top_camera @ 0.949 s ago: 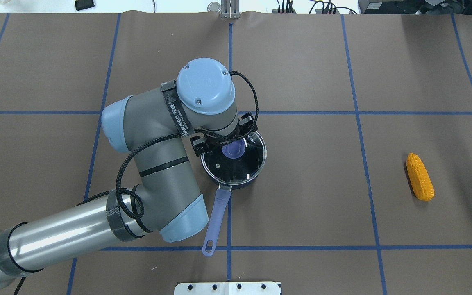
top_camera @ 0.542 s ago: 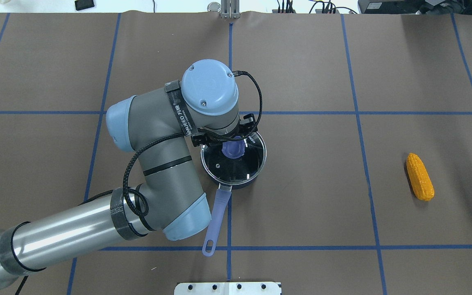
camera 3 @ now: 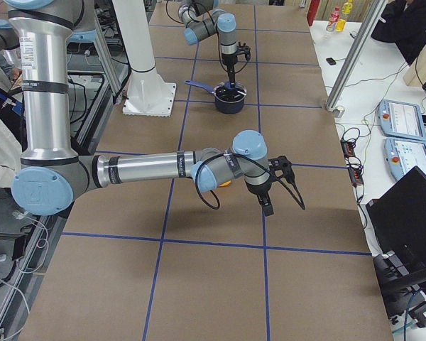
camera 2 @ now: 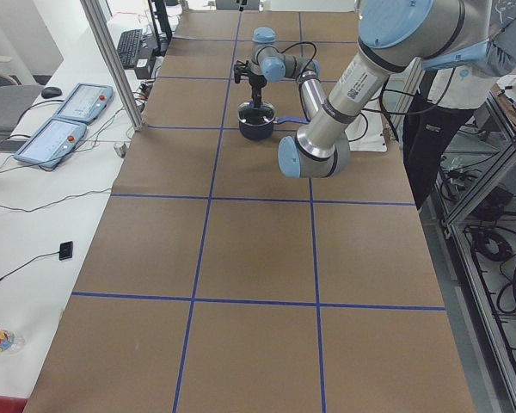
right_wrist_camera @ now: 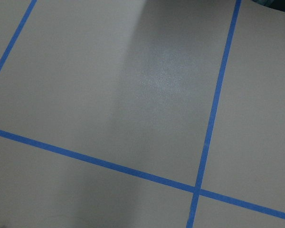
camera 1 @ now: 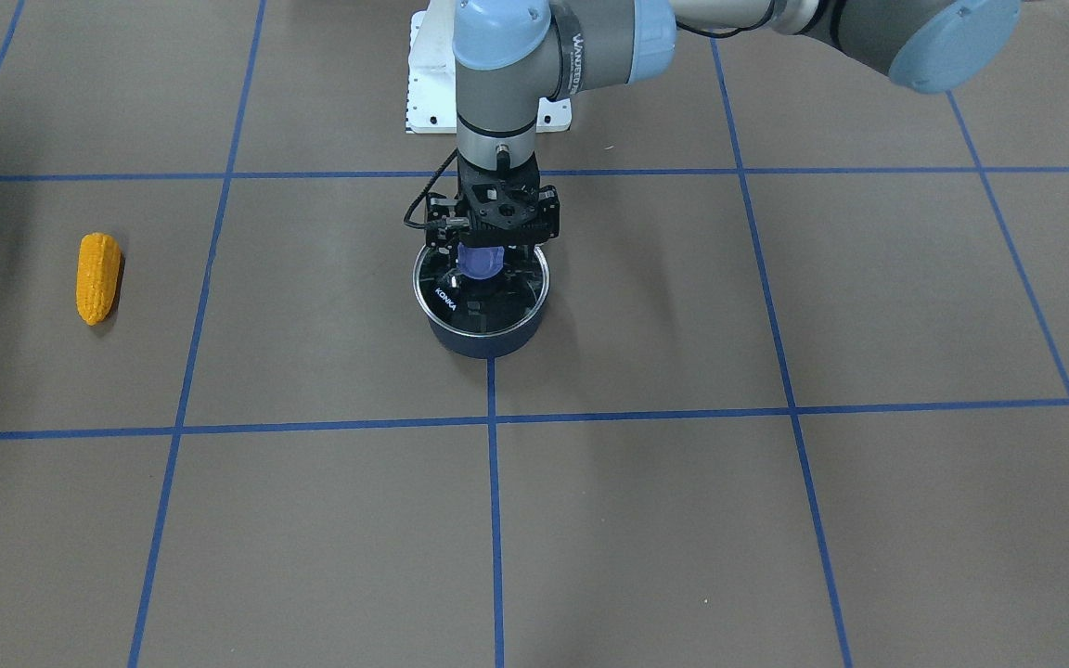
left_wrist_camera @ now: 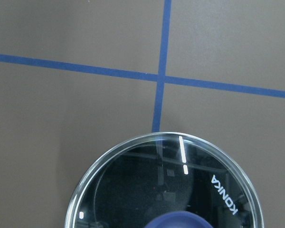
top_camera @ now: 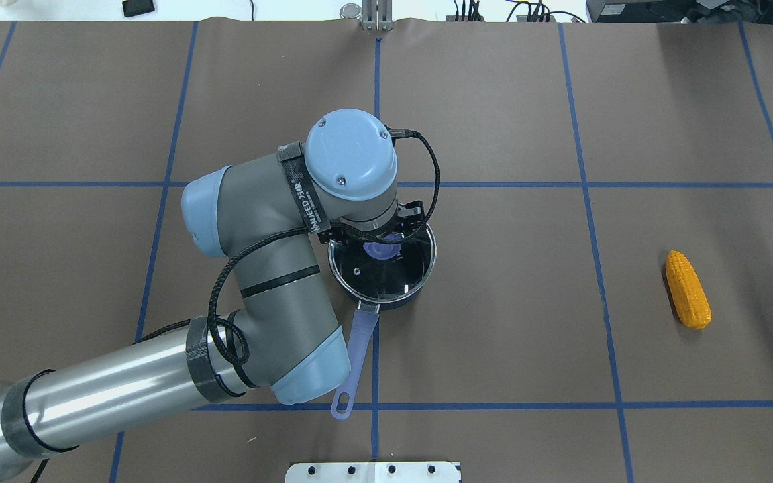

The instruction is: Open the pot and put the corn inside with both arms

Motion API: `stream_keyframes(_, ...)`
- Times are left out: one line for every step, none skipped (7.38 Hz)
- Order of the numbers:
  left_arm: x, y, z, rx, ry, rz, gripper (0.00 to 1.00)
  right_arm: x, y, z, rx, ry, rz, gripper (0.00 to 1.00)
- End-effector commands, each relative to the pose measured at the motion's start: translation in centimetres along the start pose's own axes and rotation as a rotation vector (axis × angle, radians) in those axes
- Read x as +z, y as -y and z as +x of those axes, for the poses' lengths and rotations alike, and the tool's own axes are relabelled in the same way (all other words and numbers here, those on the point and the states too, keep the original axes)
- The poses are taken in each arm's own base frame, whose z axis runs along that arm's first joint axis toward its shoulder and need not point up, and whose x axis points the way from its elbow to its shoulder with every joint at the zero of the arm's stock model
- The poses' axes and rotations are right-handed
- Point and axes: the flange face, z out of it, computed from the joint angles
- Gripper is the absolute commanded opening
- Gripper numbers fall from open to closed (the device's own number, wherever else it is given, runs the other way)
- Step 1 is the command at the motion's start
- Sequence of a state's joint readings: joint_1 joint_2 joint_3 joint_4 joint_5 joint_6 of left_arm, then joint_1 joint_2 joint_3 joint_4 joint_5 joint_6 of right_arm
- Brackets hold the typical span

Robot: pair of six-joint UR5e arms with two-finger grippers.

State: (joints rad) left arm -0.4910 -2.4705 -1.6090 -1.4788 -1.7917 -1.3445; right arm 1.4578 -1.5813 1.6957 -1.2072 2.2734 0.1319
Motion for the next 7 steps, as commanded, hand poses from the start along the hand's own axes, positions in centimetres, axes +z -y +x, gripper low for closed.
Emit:
stream_keyframes(0.35, -0.86, 0.33, 0.011, 0.001, -0.009, 0.94, 0.05, -0.02, 0.01, 0.000, 0.000, -0.001, 1.00)
stream_keyframes(0.60, -1.11, 0.46, 0.012, 0.003, -0.013, 0.90, 0.05, -0.02, 0.01, 0.000, 0.000, -0.001, 1.00)
stream_keyframes(0.40, -1.22, 0.79, 0.015, -0.001, -0.015, 0.84, 0.13, -0.14, 0.09, 0.002, 0.000, -0.003, 1.00)
stream_keyframes(0.80, -1.11, 0.76, 0.018, 0.004, -0.013, 0.82, 0.10, -0.05, 0.06, 0.001, 0.000, -0.002, 1.00)
stream_keyframes(0.63, -1.10, 1.10, 0.041, 0.000, -0.015, 0.78, 0.05, -0.02, 0.02, 0.000, -0.001, -0.001, 1.00)
stream_keyframes(0.80, -1.18, 1.07, 0.051, 0.001, -0.017, 0.75, 0.10, 0.00, 0.09, -0.001, -0.013, 0.000, 1.00)
stream_keyframes(0.88, -1.19, 0.99, 0.052, 0.003, -0.017, 0.75, 0.15, 0.00, 0.03, -0.002, -0.012, -0.001, 1.00)
